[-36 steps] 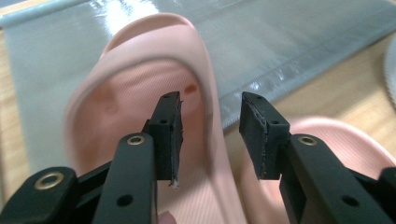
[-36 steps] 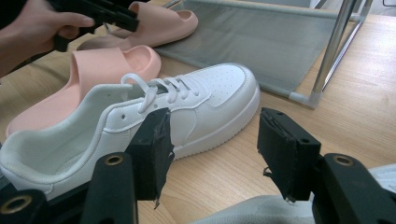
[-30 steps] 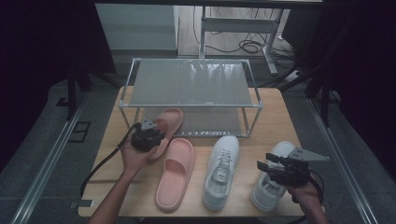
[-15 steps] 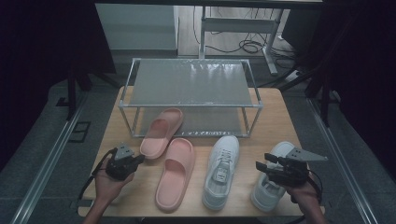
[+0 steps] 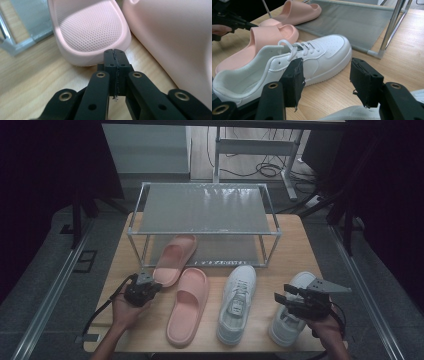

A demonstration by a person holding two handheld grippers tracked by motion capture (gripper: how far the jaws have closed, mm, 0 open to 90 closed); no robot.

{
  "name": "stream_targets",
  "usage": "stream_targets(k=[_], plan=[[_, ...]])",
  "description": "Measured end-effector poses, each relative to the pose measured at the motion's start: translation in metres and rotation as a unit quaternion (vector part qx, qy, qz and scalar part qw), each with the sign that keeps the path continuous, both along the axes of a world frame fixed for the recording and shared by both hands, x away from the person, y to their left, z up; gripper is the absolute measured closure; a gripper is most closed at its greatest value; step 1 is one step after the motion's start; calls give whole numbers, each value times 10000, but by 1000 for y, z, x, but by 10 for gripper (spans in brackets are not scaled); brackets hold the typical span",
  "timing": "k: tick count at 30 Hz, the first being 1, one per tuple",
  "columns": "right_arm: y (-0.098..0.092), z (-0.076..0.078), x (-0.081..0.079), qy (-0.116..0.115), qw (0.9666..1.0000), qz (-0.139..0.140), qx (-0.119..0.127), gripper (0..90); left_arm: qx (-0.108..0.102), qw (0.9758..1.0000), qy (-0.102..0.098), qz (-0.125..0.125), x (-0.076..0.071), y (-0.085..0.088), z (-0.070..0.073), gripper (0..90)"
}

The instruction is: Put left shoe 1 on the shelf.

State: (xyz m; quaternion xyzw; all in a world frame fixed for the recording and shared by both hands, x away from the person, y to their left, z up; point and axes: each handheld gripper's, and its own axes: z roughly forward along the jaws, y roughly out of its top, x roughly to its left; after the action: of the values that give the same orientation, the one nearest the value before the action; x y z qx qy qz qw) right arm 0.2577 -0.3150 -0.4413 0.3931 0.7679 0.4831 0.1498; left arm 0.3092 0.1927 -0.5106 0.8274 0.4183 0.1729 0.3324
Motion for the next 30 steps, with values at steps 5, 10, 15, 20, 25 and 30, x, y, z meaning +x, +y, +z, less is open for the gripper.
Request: stream_targets(k=[5,10,15,20,25,30], plan=[[-1,1,0,-7,10000,-6,5,453,137,9998,-49,-134,15,-12,3,900],[-1,1,0,-14,10000,-12,2,453,135,9997,-17,-217,30,-19,3,900],[-1,1,0,-14,10000,-12,4,453,194,9995,-53,-254,49,-31,3,900],[-2,1,0,-3,10000,-17,9,453,185,9994,-47,-275,64,-41,1,900],[-2,0,0,1,10000,-10,-6,453,213,9995,-21,-233,75,-45,0,900],[-2,0,0,-3,10000,-10,-6,453,174,9997,-7,-153,86,-48,-2,900]])
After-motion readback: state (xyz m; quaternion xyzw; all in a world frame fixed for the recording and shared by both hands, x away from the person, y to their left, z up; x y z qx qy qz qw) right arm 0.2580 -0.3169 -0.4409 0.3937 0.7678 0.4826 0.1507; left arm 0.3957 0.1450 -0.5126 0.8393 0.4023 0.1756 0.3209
